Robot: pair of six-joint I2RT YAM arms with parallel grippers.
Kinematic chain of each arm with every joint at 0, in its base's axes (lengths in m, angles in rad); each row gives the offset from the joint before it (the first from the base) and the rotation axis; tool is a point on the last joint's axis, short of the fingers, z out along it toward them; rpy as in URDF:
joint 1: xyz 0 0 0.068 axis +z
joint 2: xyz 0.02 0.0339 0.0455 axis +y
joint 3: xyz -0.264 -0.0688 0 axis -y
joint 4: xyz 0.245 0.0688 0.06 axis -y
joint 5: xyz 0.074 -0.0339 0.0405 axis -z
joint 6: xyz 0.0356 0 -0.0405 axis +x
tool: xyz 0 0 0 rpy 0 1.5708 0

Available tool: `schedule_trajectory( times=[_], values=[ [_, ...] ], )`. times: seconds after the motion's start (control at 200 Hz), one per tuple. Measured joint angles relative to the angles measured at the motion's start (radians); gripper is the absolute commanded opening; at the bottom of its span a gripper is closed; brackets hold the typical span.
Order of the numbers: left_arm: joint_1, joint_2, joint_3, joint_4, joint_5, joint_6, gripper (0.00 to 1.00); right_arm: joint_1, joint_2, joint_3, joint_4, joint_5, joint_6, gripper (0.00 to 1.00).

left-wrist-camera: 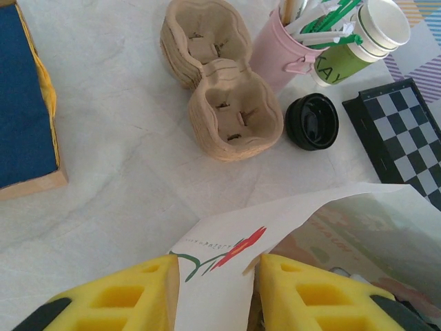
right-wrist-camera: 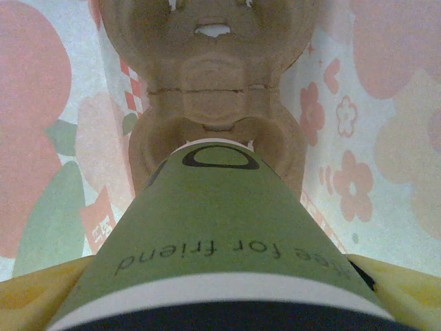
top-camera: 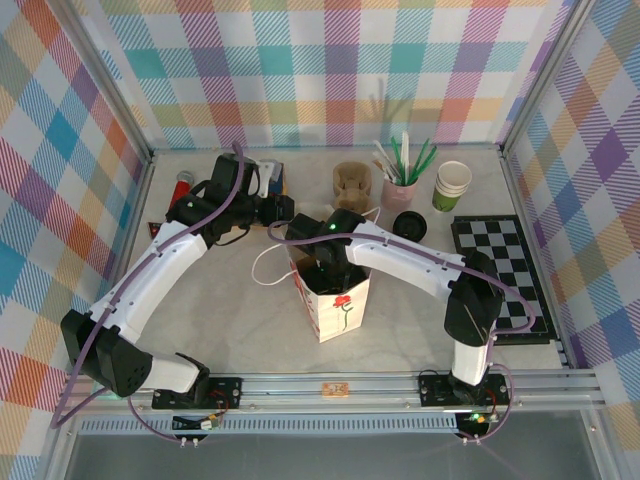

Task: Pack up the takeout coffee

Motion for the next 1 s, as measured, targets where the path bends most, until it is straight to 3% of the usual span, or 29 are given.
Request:
schedule_trajectory(
  times=[1.0],
  values=[
    [-0.004,-0.002,0.000,0.001,-0.017,0.000,0.34,-0.015,0.000,-0.079,0.061,-0.014,0.000,0.38]
  ],
)
